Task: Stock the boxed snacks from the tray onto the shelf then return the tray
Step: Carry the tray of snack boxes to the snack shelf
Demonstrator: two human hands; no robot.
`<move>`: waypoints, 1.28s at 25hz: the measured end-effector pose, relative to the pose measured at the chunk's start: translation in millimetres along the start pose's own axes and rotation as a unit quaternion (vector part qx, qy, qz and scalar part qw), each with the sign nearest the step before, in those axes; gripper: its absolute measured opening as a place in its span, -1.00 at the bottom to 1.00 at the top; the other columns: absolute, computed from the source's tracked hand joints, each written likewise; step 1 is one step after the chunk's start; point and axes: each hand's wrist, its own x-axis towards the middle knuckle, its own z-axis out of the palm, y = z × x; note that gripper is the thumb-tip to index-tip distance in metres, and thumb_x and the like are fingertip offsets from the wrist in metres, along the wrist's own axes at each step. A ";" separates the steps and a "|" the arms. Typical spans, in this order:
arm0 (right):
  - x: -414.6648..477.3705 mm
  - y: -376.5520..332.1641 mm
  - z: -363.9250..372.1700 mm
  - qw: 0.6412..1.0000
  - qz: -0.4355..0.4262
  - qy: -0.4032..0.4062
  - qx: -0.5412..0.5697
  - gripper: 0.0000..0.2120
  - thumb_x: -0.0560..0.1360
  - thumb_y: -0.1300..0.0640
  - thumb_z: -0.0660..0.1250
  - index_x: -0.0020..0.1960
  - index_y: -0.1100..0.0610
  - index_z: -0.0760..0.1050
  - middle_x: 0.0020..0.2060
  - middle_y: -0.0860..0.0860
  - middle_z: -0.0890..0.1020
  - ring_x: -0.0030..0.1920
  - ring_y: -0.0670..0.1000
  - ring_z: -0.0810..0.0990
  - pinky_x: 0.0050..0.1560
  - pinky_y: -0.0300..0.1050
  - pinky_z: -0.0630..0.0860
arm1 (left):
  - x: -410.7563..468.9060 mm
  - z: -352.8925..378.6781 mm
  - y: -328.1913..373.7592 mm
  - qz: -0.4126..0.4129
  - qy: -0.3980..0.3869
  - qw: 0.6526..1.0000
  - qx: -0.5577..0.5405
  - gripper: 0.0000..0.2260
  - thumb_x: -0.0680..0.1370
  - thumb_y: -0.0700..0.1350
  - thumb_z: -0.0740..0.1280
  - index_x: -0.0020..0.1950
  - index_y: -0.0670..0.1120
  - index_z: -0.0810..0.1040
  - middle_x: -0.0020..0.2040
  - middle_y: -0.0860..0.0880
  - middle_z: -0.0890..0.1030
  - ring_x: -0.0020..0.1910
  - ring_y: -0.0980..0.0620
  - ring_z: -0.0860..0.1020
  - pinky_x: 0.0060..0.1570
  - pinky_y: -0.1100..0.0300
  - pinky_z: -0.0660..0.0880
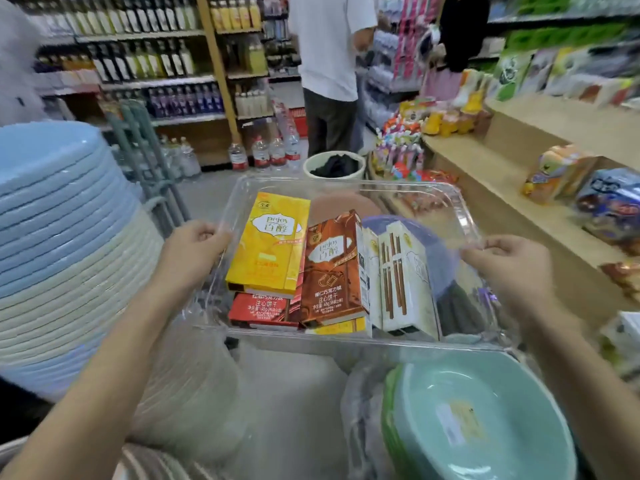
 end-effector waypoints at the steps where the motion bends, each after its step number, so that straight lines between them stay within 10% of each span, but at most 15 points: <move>1: 5.4 3.5 -5.8 1.000 -0.003 0.007 -0.002 -0.75 0.33 0.17 0.41 -0.26 0.38 0.48 -0.50 0.05 0.39 -0.40 -0.01 0.27 -0.36 -0.15 0.23 | 17.6 17.9 5.0 0.009 -0.024 1.000 -0.013 -0.71 0.44 0.01 0.33 -0.26 -0.23 0.48 -0.45 -0.10 0.43 -0.47 -0.04 0.35 -0.36 0.11 0.30; 7: 40.8 8.3 -9.5 0.991 0.053 0.125 -0.009 -0.84 0.41 0.28 0.39 -0.31 0.27 0.48 -0.66 -0.07 0.39 -0.69 -0.18 0.28 -0.64 -0.43 0.21 | 135.5 121.0 16.6 0.064 -0.173 0.981 -0.061 -0.75 0.52 -0.21 0.30 -0.36 -0.18 0.42 -0.64 0.07 0.35 -0.64 0.16 0.26 -0.50 0.23 0.22; 17: 137.1 26.6 75.3 0.945 0.126 0.299 -0.036 -0.85 0.35 0.14 0.47 -0.33 0.09 0.52 -0.59 -0.10 0.52 -0.60 -0.21 0.38 -0.35 -0.20 0.35 | 329.3 222.7 37.2 0.130 -0.322 0.935 -0.067 -0.70 0.54 -0.18 0.29 -0.39 -0.14 0.37 -0.67 0.10 0.35 -0.65 0.20 0.24 -0.60 0.33 0.18; 32: 288.8 54.0 74.0 0.908 0.178 0.370 -0.081 -0.90 0.40 0.18 0.41 -0.15 0.21 0.56 -0.39 0.07 0.51 -0.47 -0.07 0.38 -0.49 -0.32 0.35 | 450.4 395.1 83.8 0.122 -0.381 0.913 -0.084 -0.85 0.50 -0.11 0.33 -0.24 -0.13 0.53 -0.44 -0.04 0.48 -0.46 0.02 0.37 -0.33 0.14 0.30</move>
